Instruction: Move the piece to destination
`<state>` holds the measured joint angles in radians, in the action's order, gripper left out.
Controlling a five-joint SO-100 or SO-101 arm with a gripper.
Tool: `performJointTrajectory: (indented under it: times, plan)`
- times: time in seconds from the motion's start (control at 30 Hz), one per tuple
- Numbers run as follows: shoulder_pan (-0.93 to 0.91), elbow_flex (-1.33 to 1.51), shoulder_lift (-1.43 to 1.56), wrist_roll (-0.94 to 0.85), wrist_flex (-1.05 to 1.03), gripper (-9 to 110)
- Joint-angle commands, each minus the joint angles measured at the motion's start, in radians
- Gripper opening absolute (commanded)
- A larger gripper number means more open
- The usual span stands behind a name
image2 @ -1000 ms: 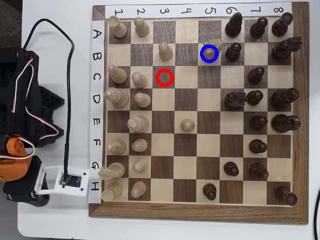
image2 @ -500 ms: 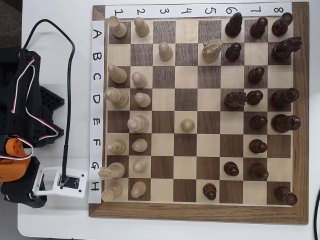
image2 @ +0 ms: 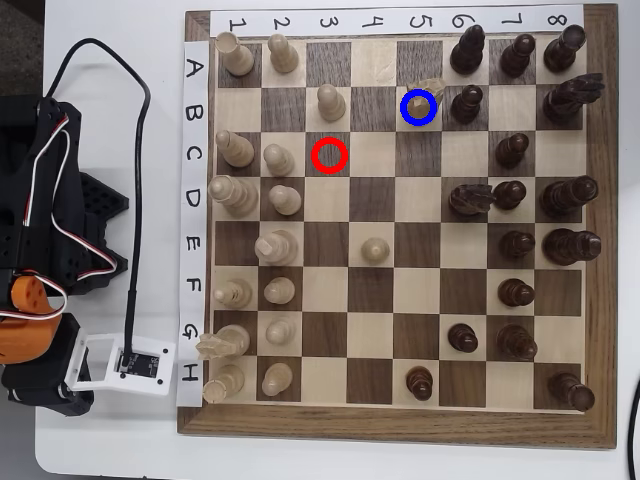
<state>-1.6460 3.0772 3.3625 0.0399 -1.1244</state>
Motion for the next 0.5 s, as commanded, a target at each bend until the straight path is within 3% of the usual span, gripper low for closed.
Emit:
performJointTrajectory:
  times: [0.0, 0.47]
  plan:
    - [0.014, 0.041, 0.061, -0.011, 0.015, 0]
    - [0.046, 0.041, 0.063, -0.029, 0.014, 0]
